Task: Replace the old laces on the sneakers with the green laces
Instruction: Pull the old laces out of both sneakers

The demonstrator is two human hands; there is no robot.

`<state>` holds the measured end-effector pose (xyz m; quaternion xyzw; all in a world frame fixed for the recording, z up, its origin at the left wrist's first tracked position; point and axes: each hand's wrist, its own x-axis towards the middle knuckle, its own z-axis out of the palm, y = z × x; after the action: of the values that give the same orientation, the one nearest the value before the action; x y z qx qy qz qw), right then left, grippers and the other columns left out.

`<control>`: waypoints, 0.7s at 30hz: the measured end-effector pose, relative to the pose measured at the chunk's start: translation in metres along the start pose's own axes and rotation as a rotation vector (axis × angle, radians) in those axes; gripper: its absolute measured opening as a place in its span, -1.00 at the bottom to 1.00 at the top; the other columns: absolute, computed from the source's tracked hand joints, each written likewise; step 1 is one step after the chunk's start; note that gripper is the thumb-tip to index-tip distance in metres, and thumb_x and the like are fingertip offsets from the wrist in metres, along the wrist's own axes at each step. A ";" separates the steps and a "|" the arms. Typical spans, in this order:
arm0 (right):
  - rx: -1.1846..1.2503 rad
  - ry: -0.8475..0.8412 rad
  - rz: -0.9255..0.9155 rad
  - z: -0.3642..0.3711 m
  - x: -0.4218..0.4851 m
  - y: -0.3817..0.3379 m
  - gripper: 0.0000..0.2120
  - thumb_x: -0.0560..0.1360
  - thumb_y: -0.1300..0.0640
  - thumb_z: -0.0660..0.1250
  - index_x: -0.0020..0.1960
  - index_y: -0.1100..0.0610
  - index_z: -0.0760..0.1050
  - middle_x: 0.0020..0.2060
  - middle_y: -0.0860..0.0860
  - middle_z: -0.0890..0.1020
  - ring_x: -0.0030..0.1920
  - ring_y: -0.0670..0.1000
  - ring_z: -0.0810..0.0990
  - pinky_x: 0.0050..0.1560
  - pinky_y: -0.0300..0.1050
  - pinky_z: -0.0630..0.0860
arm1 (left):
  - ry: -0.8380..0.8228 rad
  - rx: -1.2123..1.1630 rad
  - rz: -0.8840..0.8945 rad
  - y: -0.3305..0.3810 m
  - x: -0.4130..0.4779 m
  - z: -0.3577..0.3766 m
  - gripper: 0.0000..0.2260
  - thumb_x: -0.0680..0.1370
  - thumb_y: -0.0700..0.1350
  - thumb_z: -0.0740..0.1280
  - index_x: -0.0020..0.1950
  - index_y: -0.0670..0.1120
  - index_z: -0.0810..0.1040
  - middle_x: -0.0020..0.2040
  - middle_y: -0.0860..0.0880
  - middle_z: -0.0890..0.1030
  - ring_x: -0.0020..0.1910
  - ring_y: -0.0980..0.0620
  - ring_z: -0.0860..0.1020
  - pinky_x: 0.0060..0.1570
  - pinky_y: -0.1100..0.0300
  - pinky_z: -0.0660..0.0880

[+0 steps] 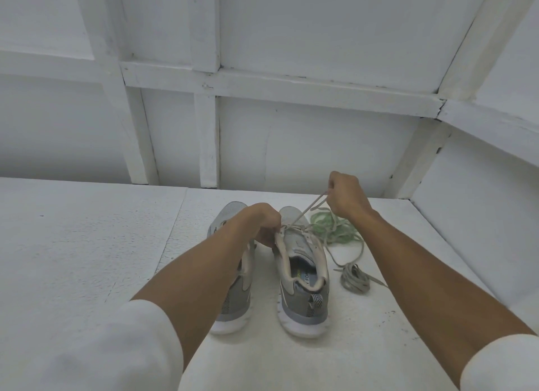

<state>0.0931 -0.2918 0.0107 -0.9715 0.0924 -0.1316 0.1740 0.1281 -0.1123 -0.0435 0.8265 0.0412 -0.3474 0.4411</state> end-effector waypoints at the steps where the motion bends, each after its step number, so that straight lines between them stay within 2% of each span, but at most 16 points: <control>1: -0.005 0.004 0.005 -0.001 0.000 0.001 -0.85 0.46 0.41 0.13 -0.12 0.20 0.38 -0.07 0.16 0.48 -0.15 0.17 0.48 -0.24 -0.08 0.39 | -0.001 -0.001 -0.005 0.000 0.000 0.000 -0.82 0.61 -0.31 0.15 -0.06 -0.32 0.52 -0.03 -0.24 0.62 0.14 -0.19 0.61 0.20 -0.07 0.53; 4: -0.010 0.033 -0.003 -0.002 0.001 0.003 -0.87 0.47 0.40 0.15 -0.13 0.19 0.36 -0.10 0.13 0.46 -0.19 0.14 0.42 -0.26 -0.10 0.33 | 0.005 -0.004 -0.006 0.000 -0.002 0.000 -0.82 0.61 -0.32 0.15 -0.10 -0.32 0.51 0.00 -0.26 0.62 0.13 -0.20 0.61 0.19 -0.06 0.53; 7: -0.047 0.131 -0.069 -0.006 0.001 0.006 -0.86 0.51 0.39 0.16 -0.13 0.18 0.28 -0.14 0.11 0.39 -0.19 0.11 0.36 -0.24 -0.09 0.25 | 0.023 0.000 0.003 0.000 -0.001 0.001 -0.82 0.60 -0.32 0.16 -0.14 -0.29 0.51 -0.03 -0.27 0.62 0.14 -0.22 0.61 0.20 -0.11 0.52; 9: -0.083 0.176 -0.089 -0.012 0.003 0.011 -0.85 0.51 0.38 0.15 -0.10 0.17 0.26 -0.14 0.11 0.35 -0.18 0.11 0.34 -0.22 -0.08 0.22 | 0.031 0.026 0.021 0.000 -0.001 0.002 -0.84 0.59 -0.32 0.18 -0.15 -0.26 0.50 0.06 -0.29 0.62 0.15 -0.22 0.60 0.18 -0.09 0.53; 11: -0.097 0.181 -0.060 -0.017 0.004 0.017 -0.90 0.53 0.35 0.17 -0.11 0.20 0.29 -0.14 0.11 0.35 -0.18 0.12 0.34 -0.22 -0.08 0.23 | 0.029 0.047 0.042 0.001 -0.001 0.004 -0.85 0.58 -0.33 0.18 -0.10 -0.31 0.51 0.13 -0.32 0.61 0.14 -0.23 0.61 0.17 -0.09 0.54; 13: -0.103 0.171 -0.029 -0.016 0.005 0.022 -0.96 0.52 0.36 0.17 -0.10 0.28 0.37 -0.13 0.14 0.40 -0.18 0.12 0.37 -0.22 -0.07 0.27 | 0.046 0.062 0.061 0.001 0.000 0.004 -0.85 0.59 -0.32 0.18 -0.02 -0.34 0.52 0.12 -0.30 0.61 0.13 -0.23 0.61 0.16 -0.09 0.55; 17: -0.112 0.061 0.004 0.005 -0.001 0.026 -0.90 0.51 0.37 0.18 -0.10 0.28 0.48 -0.09 0.16 0.53 -0.18 0.10 0.45 -0.23 -0.09 0.38 | 0.047 0.048 0.062 0.000 -0.002 0.004 -0.82 0.57 -0.30 0.16 -0.14 -0.29 0.52 -0.02 -0.31 0.64 0.03 -0.23 0.65 0.10 -0.10 0.58; 21: -0.197 -0.188 0.100 0.021 -0.014 0.024 -0.82 0.48 0.33 0.22 -0.01 0.18 0.55 0.00 0.10 0.57 -0.09 0.12 0.57 -0.11 -0.07 0.54 | 0.092 0.158 0.110 0.007 -0.011 0.006 -0.88 0.52 -0.26 0.22 -0.19 -0.25 0.51 -0.18 -0.26 0.62 -0.03 -0.23 0.67 0.06 -0.10 0.60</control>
<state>0.0823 -0.3044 -0.0199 -0.9861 0.1366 -0.0215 0.0922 0.1195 -0.1182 -0.0344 0.8749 -0.0118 -0.2862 0.3905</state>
